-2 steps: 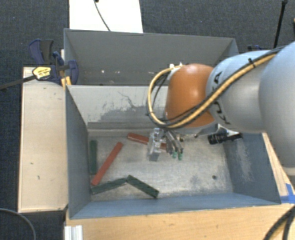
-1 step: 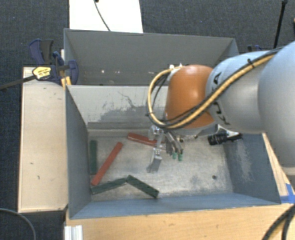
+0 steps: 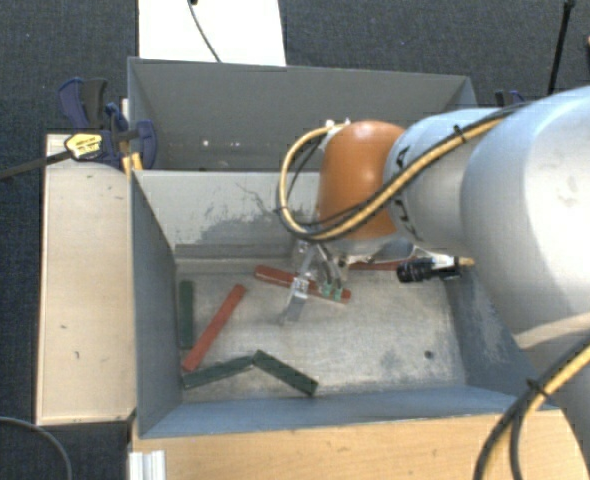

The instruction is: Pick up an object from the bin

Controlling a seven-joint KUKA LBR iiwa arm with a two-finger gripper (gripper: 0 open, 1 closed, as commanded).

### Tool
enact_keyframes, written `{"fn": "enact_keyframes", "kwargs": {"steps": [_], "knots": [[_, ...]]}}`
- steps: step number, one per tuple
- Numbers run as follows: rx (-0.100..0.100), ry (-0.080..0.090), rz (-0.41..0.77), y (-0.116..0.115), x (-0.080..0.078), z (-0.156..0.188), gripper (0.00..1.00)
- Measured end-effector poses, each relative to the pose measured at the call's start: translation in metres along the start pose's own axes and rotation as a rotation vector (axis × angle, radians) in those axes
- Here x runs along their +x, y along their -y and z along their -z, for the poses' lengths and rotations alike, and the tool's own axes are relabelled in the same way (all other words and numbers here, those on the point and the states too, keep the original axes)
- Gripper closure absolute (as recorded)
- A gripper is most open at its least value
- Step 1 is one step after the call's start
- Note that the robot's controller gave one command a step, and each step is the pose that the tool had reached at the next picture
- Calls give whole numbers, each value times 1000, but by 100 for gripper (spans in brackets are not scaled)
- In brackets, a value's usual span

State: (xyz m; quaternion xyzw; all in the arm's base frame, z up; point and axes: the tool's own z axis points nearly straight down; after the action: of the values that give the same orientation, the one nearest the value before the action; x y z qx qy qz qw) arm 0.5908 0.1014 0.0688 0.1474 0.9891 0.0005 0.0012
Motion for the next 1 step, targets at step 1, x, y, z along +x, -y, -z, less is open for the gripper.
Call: {"fn": "enact_keyframes", "kwargs": {"steps": [1], "knots": [[-1,1,1,0,0,2,100]]}}
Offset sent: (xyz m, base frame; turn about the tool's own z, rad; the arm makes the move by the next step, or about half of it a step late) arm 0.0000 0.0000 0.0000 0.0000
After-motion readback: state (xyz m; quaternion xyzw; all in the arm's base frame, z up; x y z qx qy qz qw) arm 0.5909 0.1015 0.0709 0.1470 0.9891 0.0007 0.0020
